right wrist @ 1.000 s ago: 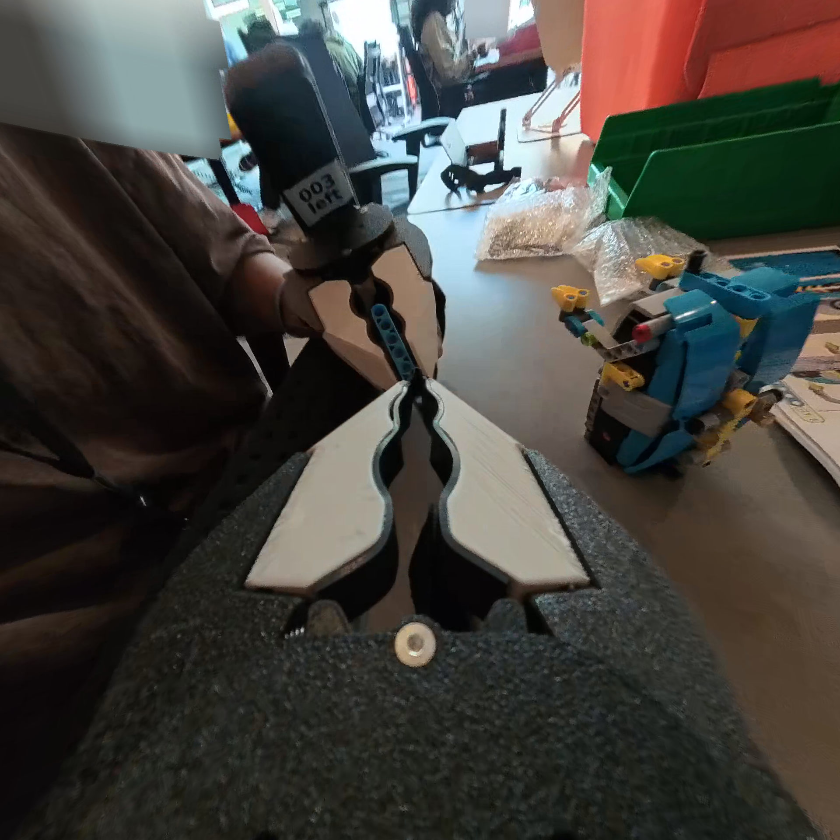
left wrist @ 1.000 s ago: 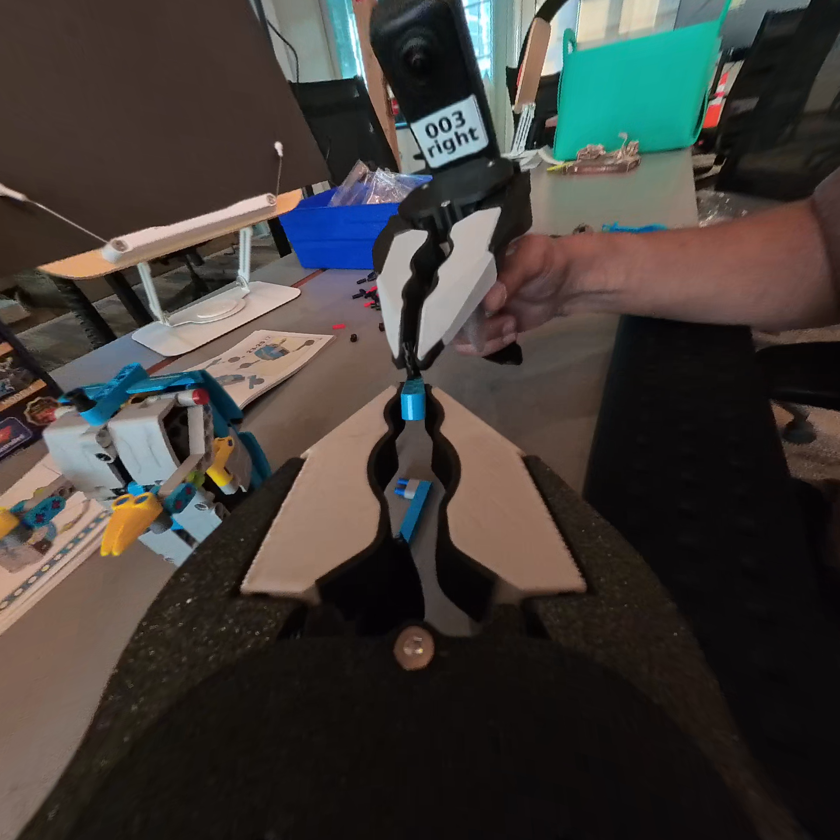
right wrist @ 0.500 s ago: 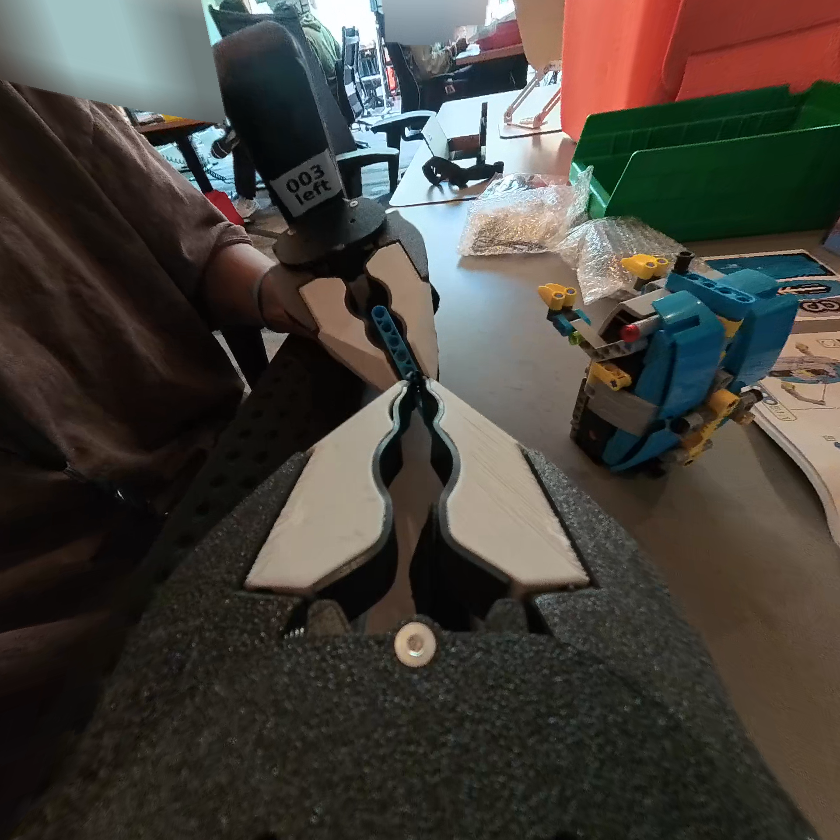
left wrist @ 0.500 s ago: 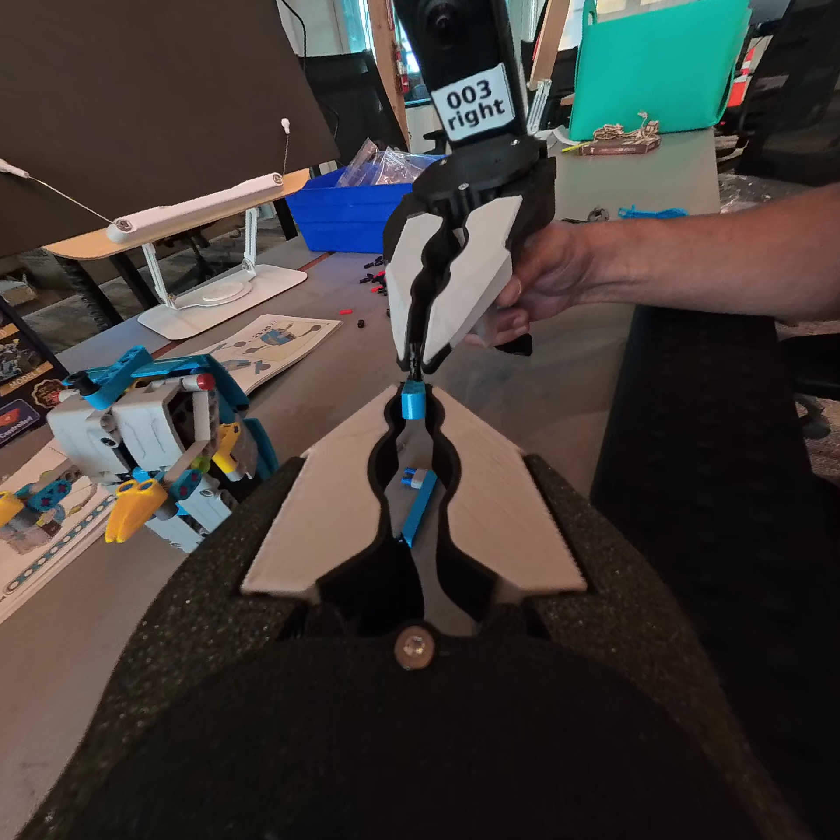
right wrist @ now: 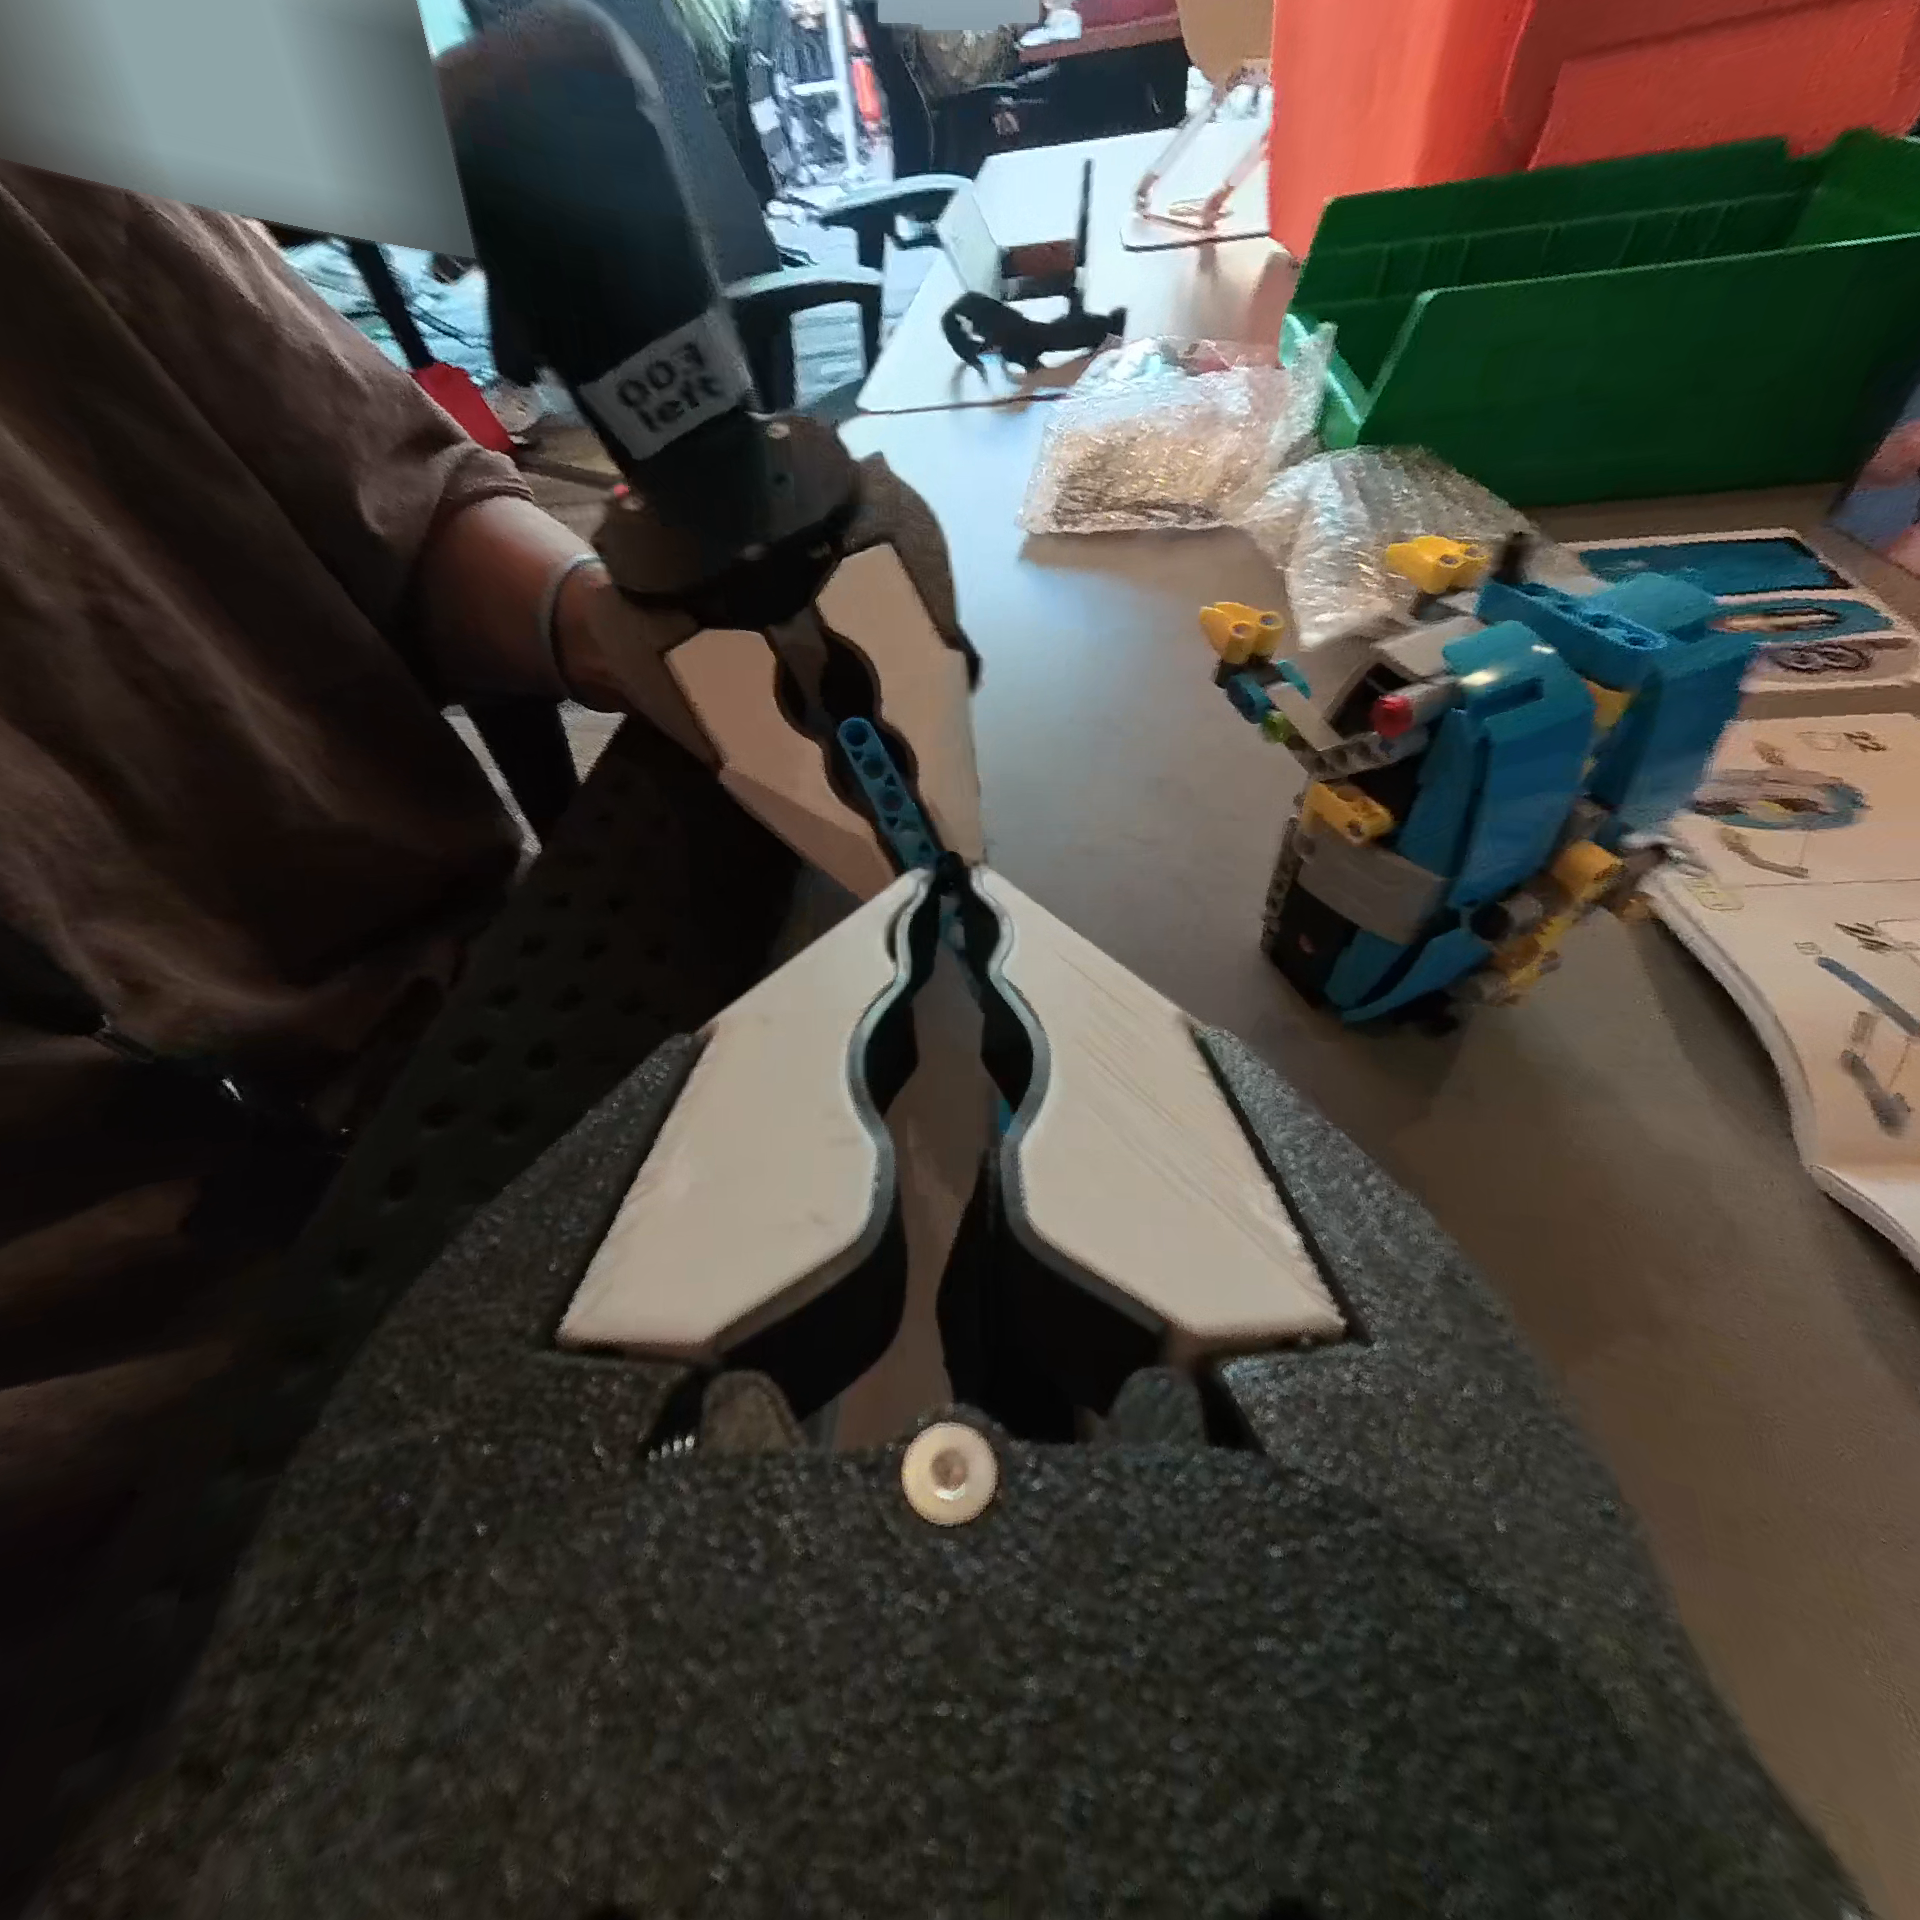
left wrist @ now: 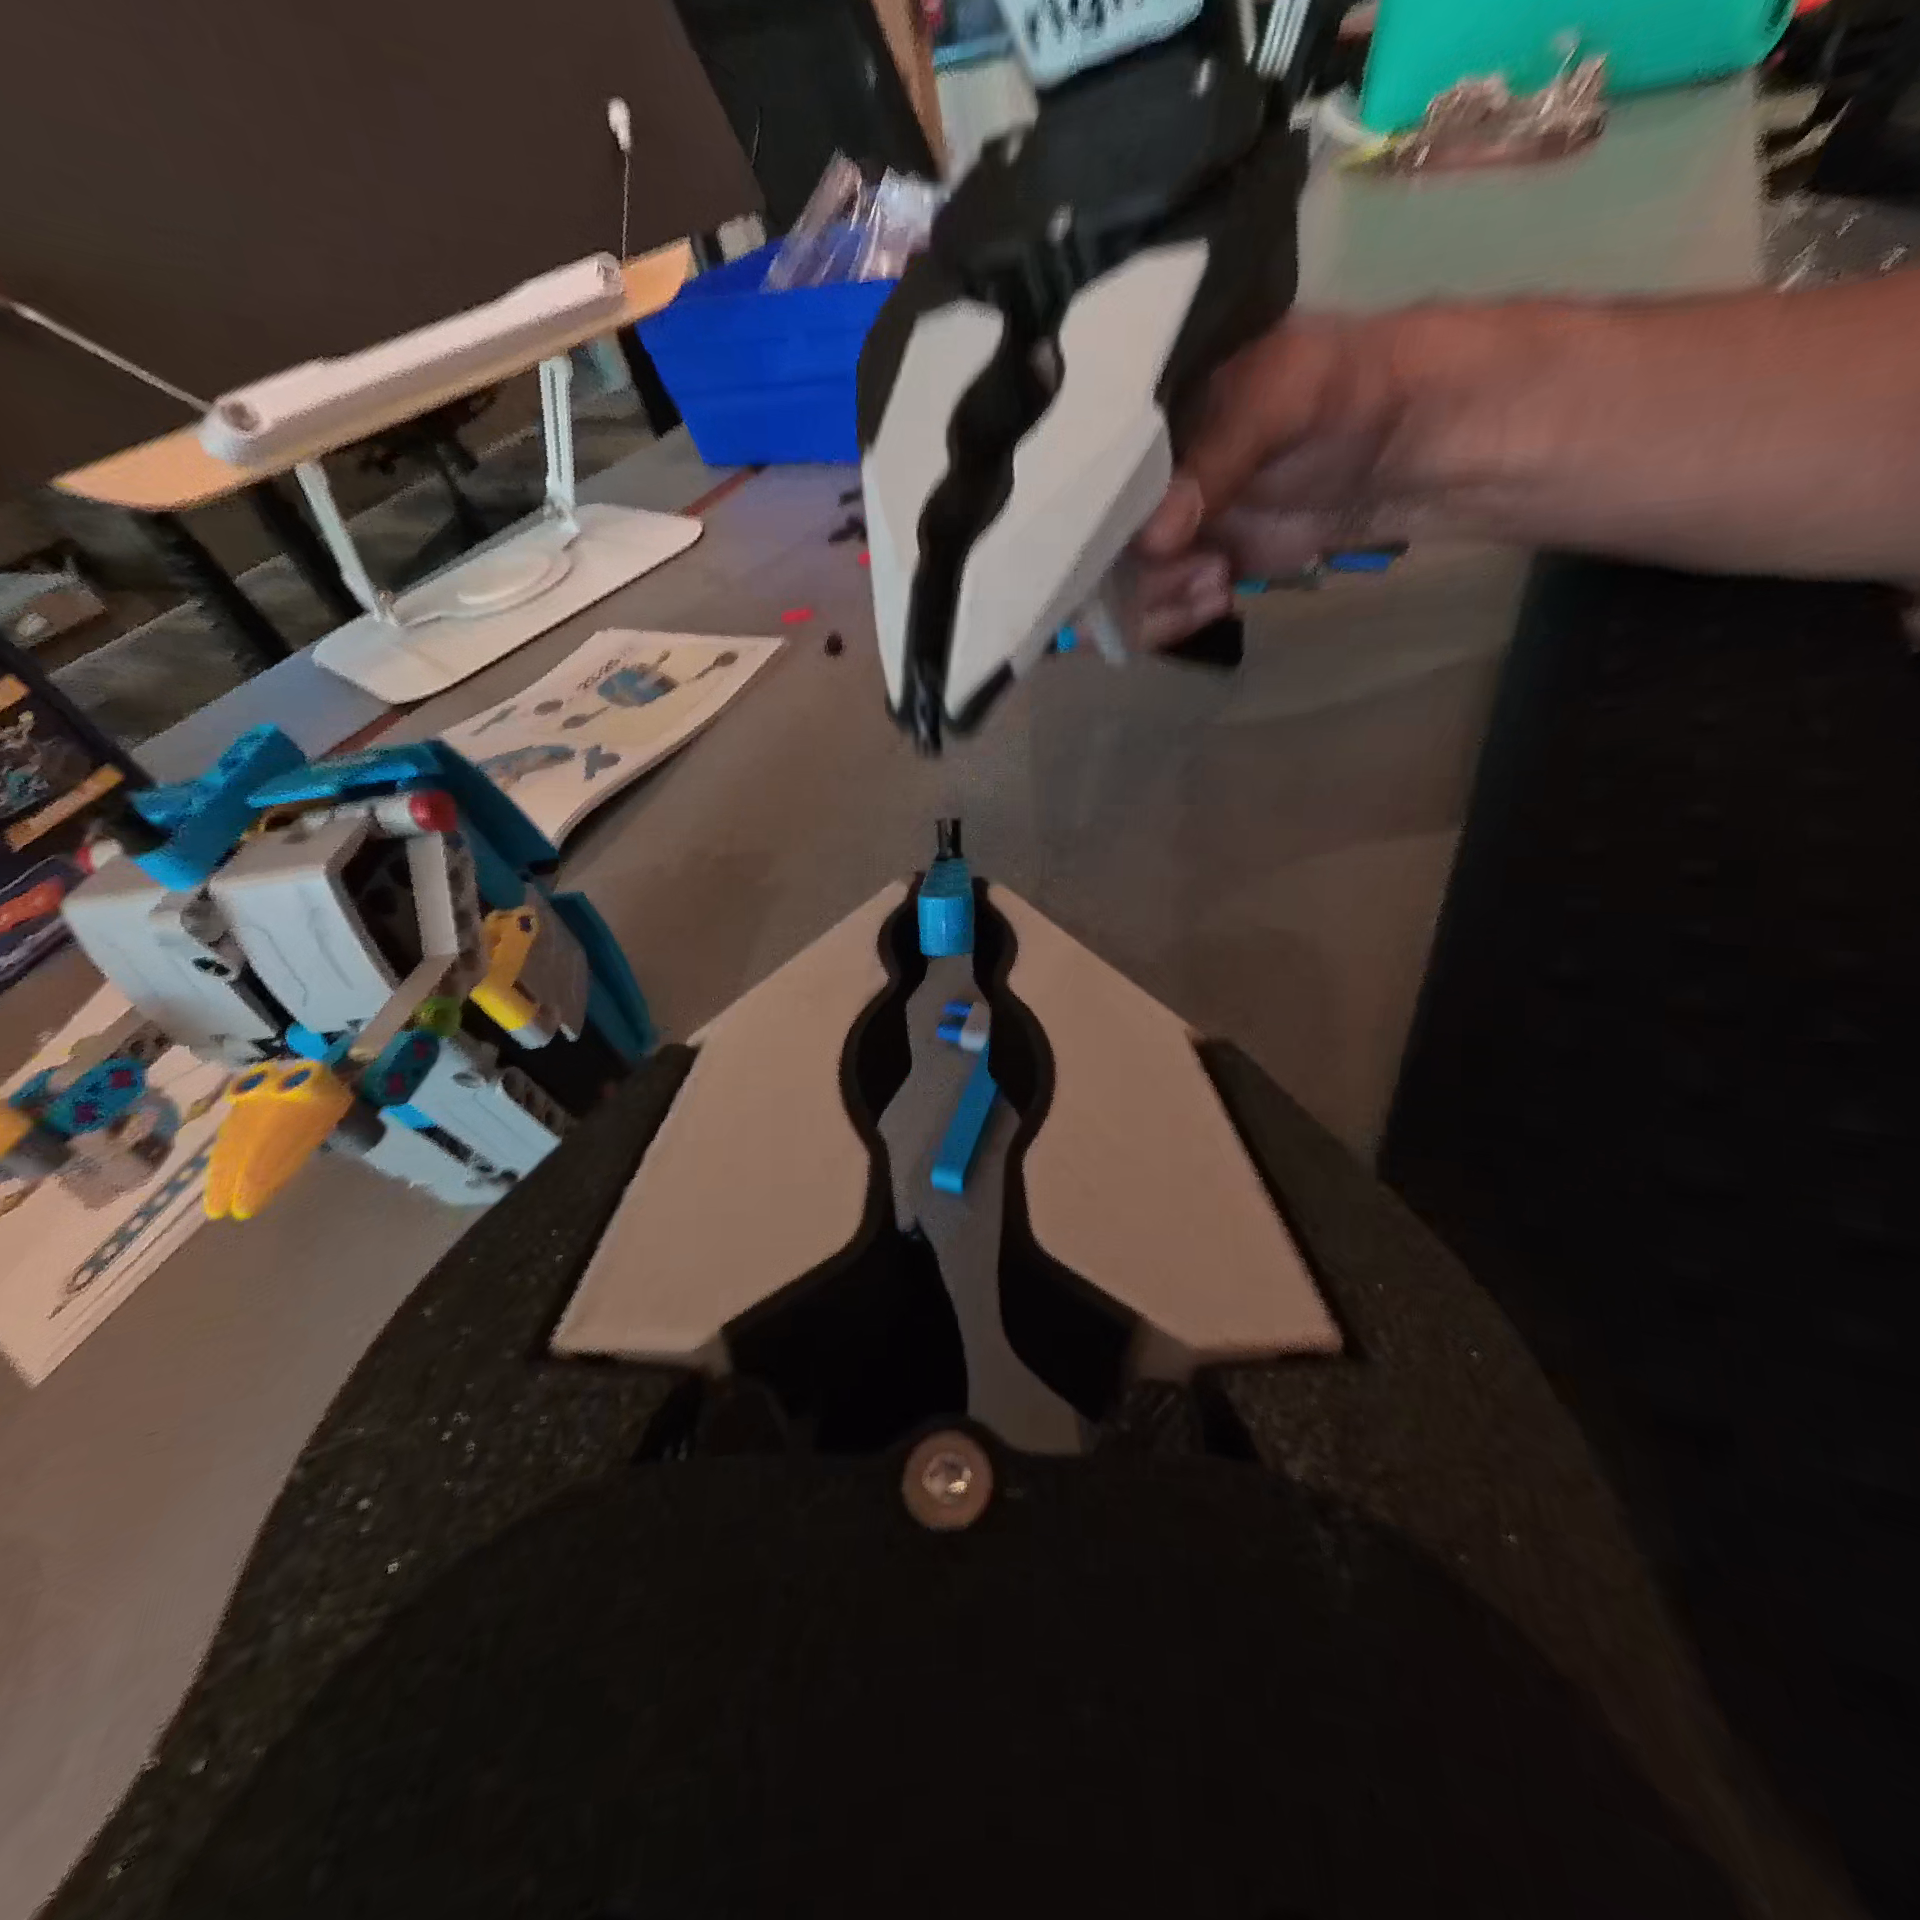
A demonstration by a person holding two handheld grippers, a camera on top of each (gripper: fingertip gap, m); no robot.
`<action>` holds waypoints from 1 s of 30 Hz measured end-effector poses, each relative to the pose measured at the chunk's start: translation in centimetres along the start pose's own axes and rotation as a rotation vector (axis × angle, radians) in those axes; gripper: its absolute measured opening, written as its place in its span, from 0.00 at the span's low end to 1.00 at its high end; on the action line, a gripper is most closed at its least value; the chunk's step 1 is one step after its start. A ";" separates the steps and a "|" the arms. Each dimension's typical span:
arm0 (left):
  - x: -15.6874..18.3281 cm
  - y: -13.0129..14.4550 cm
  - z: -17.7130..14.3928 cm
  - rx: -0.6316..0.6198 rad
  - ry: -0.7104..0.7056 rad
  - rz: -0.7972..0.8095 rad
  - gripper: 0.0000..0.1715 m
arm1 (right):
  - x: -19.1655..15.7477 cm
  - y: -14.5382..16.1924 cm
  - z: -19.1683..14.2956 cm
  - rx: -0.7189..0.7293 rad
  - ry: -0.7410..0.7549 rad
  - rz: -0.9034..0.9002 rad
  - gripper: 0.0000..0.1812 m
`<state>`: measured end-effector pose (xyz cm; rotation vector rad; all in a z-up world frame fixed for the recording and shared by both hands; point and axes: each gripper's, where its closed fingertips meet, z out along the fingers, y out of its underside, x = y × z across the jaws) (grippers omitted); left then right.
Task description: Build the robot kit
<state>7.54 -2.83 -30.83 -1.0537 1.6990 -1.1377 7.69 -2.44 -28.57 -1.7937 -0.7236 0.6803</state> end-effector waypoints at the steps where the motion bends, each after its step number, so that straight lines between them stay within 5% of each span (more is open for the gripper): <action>1: -0.3 0.6 0.2 -0.036 -0.022 0.013 0.04 | 0.8 0.1 -0.8 -0.011 0.030 0.002 0.02; 6: -1.2 2.2 0.6 -0.131 -0.093 0.062 0.04 | 5.2 7.7 -4.4 -0.370 0.193 0.013 0.03; 12: -0.7 2.1 0.3 -0.116 -0.064 0.060 0.04 | 6.1 11.1 -5.0 -0.489 0.200 0.085 0.03; 30: -0.5 1.6 0.1 -0.083 -0.050 0.071 0.04 | 6.3 12.0 -5.0 -0.554 0.220 0.089 0.05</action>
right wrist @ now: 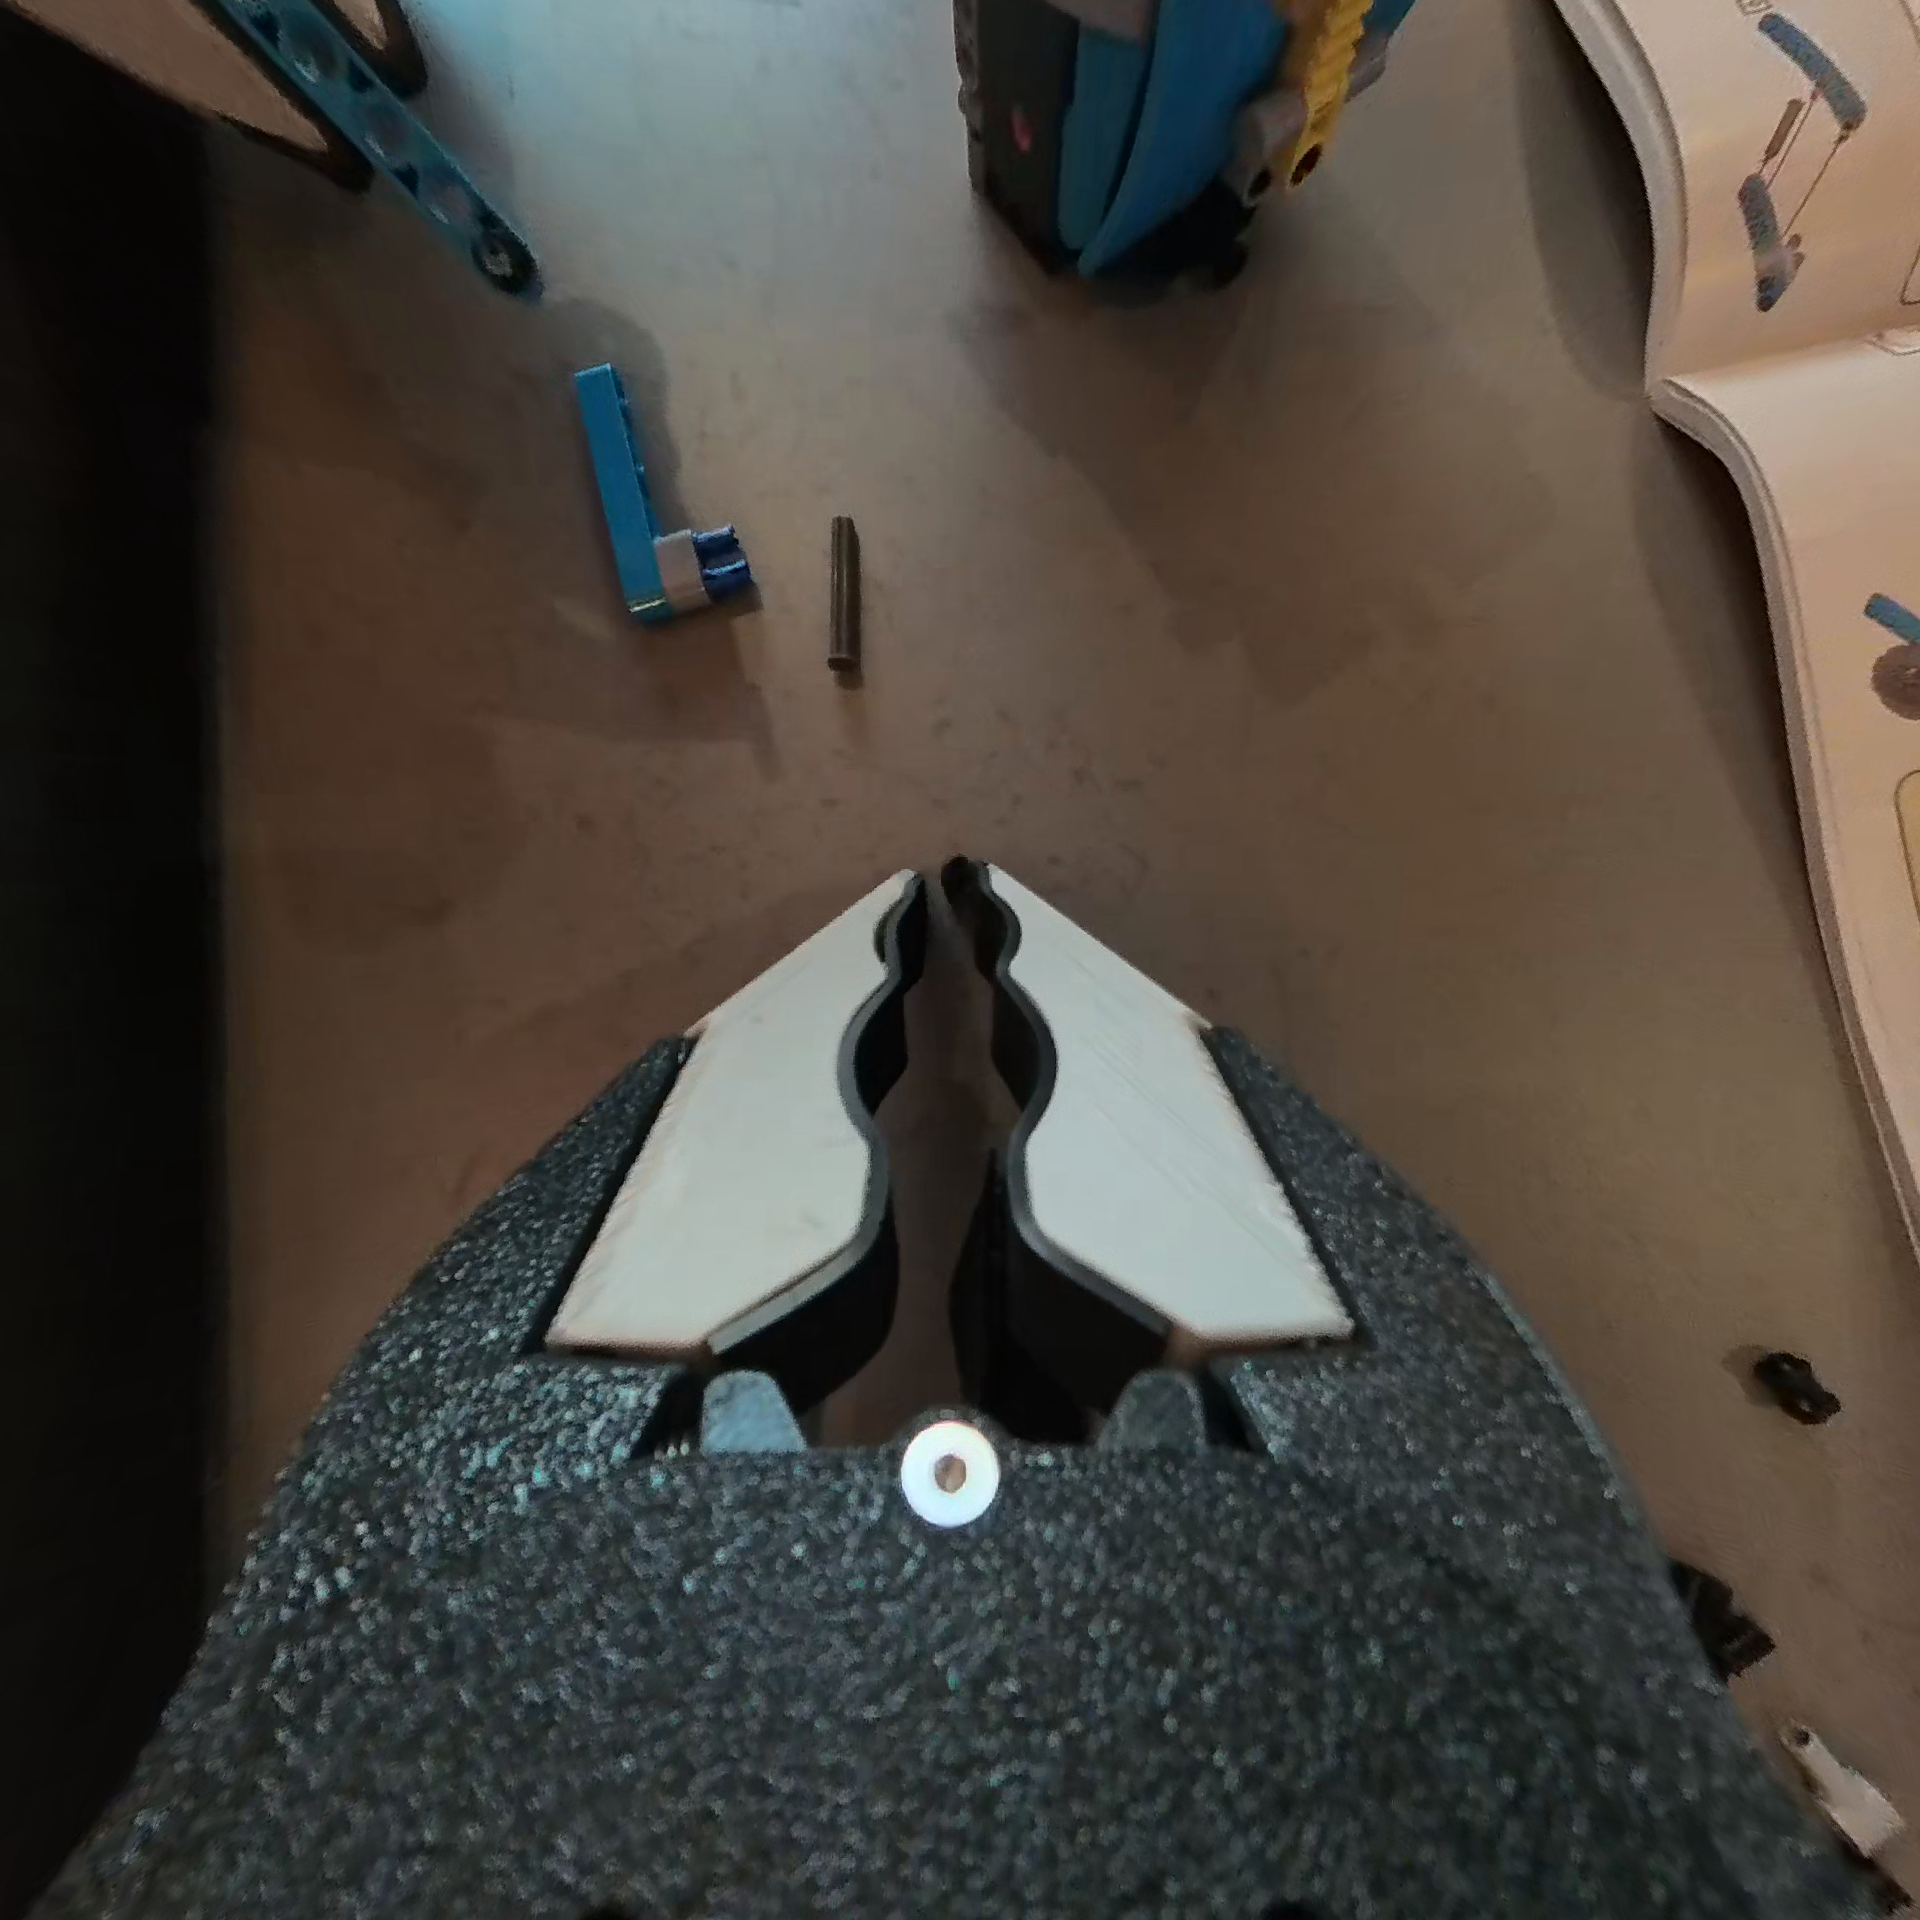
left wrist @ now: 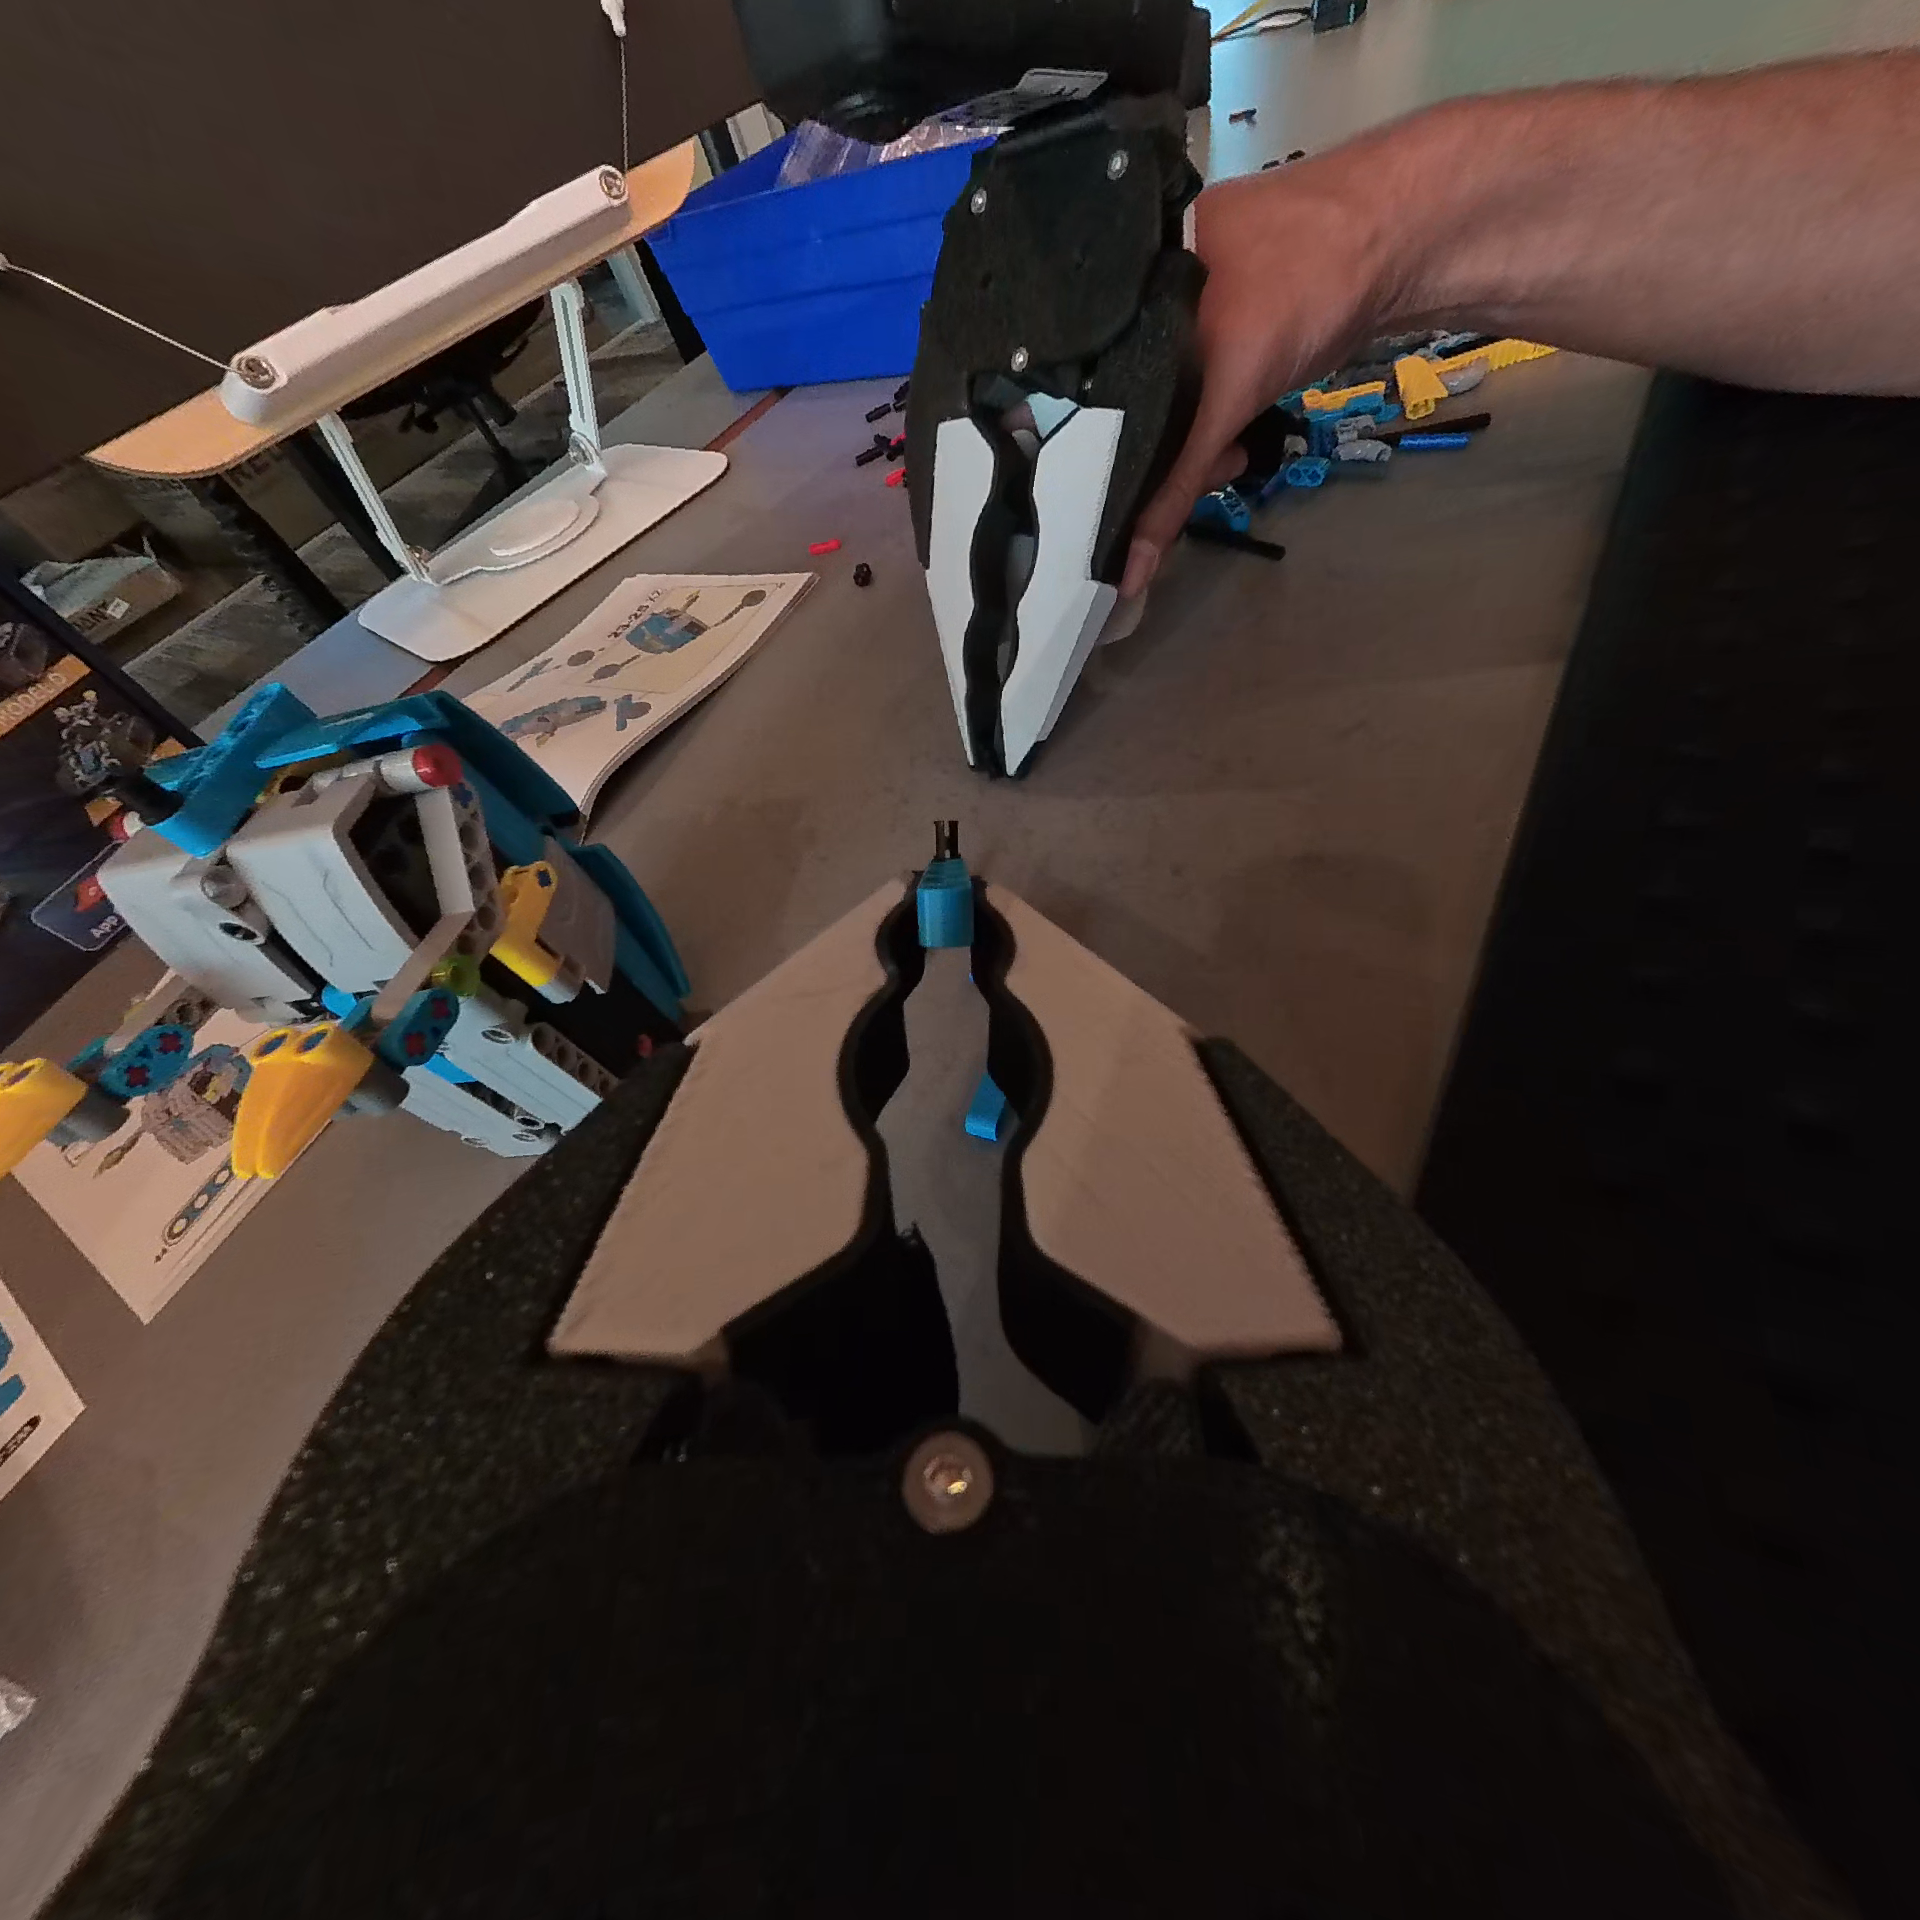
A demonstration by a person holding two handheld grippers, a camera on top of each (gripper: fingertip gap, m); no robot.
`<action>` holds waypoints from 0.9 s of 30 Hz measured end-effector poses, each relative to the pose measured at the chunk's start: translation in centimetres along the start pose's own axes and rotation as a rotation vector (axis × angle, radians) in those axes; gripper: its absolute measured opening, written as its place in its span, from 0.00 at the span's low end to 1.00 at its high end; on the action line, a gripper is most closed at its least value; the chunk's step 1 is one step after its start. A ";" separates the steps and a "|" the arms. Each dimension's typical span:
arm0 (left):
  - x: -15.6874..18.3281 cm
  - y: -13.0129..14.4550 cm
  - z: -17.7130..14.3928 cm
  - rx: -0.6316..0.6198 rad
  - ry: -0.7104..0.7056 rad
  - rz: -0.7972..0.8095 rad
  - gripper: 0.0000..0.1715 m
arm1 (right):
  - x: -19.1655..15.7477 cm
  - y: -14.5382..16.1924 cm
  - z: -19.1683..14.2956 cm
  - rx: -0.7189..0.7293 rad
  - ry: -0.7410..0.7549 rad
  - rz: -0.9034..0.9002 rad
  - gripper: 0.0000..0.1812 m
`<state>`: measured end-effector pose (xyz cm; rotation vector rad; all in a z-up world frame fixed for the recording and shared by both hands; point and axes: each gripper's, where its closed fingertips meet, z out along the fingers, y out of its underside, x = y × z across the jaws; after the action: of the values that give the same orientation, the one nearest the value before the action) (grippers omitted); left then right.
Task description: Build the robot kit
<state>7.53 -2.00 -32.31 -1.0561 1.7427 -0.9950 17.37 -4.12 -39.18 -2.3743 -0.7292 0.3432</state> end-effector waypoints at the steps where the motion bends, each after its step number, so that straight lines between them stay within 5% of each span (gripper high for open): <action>1: 0.0 0.0 0.0 0.000 0.001 0.000 0.04 | 0.0 0.0 0.0 -0.002 0.002 0.001 0.05; 27: 0.4 0.5 0.3 -0.022 0.011 0.027 0.04 | 0.3 0.1 -0.1 0.004 -0.013 0.071 0.08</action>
<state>7.54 -2.28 -32.92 -1.0404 1.7759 -0.9689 17.67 -4.06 -39.16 -2.4006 -0.6507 0.3895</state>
